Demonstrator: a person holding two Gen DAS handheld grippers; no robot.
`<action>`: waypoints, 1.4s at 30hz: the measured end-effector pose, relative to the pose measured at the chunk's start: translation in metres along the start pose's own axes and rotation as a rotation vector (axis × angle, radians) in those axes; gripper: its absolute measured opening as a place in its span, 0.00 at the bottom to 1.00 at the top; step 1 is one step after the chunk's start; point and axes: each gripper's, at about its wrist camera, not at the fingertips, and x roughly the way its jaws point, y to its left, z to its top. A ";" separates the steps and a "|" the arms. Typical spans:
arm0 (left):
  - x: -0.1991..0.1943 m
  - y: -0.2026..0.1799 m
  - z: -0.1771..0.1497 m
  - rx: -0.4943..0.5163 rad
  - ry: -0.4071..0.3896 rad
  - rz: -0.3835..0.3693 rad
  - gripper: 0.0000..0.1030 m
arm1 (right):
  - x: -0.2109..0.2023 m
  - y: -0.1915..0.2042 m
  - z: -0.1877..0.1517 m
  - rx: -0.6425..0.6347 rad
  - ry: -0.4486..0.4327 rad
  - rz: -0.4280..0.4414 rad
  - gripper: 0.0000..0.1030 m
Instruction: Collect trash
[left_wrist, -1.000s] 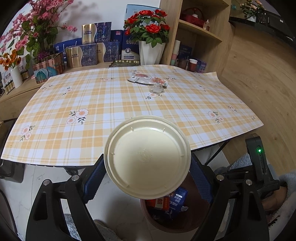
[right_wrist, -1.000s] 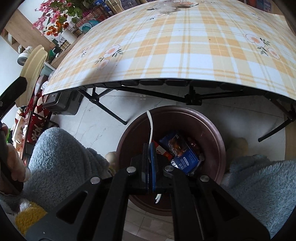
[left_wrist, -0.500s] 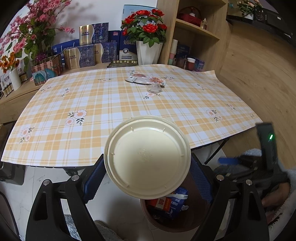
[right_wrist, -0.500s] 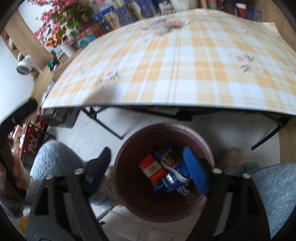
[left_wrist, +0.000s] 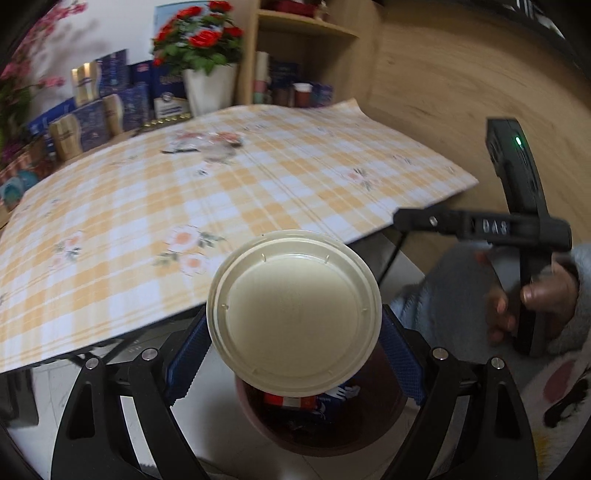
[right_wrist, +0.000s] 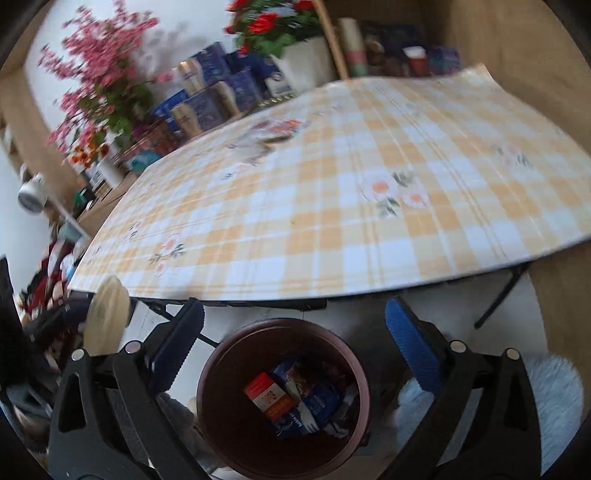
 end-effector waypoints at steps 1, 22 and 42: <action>0.006 -0.002 -0.002 0.008 0.008 -0.012 0.83 | 0.002 0.000 -0.001 0.000 0.005 -0.011 0.94; 0.052 0.001 -0.018 -0.023 0.146 -0.025 0.93 | 0.003 -0.001 -0.005 -0.007 -0.009 -0.071 0.94; 0.016 0.042 -0.009 -0.216 -0.025 0.153 0.94 | 0.005 0.001 -0.007 -0.020 0.002 -0.074 0.94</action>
